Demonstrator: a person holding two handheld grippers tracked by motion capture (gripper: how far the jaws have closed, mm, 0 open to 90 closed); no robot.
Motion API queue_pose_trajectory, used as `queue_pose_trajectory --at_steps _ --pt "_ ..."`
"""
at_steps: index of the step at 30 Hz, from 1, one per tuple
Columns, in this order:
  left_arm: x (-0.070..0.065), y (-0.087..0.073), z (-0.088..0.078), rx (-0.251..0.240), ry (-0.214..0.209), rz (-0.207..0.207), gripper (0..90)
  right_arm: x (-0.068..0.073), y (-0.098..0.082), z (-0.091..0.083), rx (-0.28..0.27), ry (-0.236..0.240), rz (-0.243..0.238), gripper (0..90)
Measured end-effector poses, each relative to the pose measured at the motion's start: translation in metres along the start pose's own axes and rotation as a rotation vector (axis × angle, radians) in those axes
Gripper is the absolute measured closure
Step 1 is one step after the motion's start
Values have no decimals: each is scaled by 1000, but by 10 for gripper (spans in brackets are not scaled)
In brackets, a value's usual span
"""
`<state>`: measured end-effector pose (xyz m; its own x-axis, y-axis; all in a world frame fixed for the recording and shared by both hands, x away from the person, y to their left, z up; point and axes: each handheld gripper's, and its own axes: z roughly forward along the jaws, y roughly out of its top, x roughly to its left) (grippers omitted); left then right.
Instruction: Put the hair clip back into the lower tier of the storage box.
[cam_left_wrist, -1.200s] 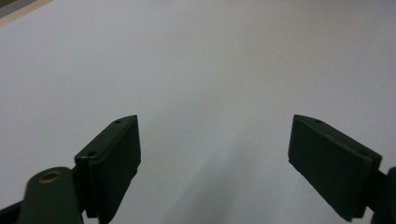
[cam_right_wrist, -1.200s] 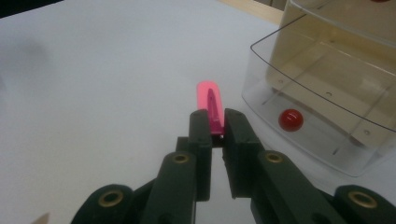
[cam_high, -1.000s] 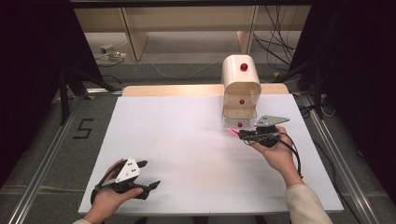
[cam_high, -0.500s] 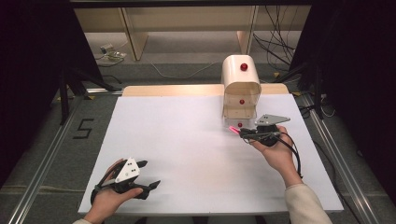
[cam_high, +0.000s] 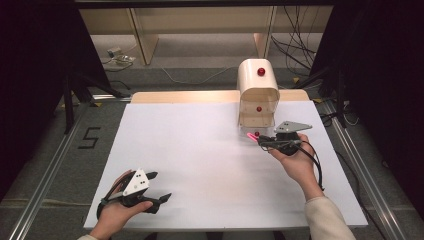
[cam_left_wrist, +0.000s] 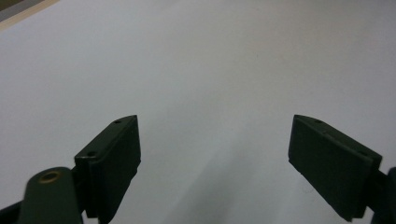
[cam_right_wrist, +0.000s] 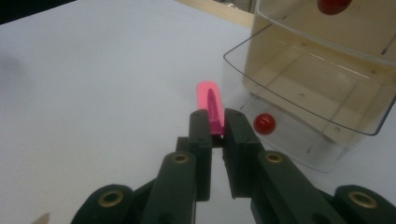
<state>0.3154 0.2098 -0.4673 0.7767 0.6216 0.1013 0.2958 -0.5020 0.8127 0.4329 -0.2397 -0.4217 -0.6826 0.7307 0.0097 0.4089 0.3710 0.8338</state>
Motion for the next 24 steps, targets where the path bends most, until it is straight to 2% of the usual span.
queue_pose_trajectory --at_steps 24 --pt "0 1 -1 -2 1 -1 166 -3 7 0 3 -24 4 828"
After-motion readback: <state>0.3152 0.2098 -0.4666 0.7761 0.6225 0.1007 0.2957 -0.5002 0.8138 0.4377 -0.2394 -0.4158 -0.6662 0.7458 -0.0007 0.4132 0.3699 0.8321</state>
